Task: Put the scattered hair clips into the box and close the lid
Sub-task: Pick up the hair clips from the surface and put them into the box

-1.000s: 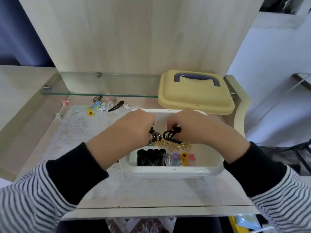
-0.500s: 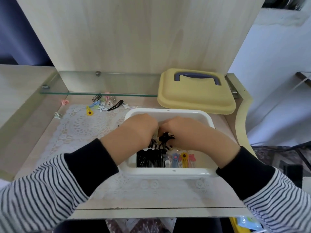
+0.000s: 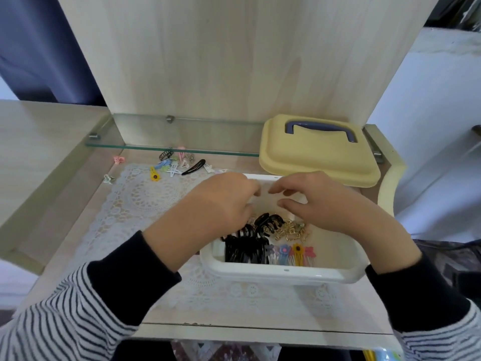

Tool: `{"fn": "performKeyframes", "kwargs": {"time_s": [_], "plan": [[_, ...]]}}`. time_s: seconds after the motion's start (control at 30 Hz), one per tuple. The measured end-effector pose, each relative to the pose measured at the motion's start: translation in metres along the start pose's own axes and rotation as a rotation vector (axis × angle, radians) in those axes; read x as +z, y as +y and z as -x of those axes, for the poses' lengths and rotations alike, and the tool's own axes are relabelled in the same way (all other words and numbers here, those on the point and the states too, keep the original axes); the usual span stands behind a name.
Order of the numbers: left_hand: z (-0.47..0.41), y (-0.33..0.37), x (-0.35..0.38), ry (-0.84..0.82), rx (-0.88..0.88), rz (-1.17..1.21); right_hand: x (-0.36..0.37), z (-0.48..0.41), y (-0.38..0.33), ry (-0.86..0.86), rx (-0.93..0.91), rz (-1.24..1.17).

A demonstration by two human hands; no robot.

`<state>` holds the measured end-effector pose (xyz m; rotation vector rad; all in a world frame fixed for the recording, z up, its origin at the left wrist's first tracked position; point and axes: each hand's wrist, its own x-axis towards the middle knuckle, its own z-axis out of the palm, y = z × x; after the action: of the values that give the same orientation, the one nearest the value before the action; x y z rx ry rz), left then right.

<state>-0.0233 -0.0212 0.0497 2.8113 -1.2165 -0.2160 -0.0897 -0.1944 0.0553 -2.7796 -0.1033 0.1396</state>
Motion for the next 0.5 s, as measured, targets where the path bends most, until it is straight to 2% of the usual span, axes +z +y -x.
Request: {"fn": "performKeyframes", "kwargs": {"time_s": [0.23, 0.37, 0.5], "plan": [[0.035, -0.040, 0.010, 0.567, 0.036, 0.284, 0.012, -0.008, -0.031, 0.476, -0.019, -0.197], [0.049, -0.072, 0.019, 0.822, -0.107, 0.297, 0.030, -0.023, -0.085, 0.714, -0.090, -0.418], [0.064, -0.105, 0.029, 0.968, -0.300, 0.309, 0.056, -0.043, -0.144, 0.778, -0.136, -0.484]]}}
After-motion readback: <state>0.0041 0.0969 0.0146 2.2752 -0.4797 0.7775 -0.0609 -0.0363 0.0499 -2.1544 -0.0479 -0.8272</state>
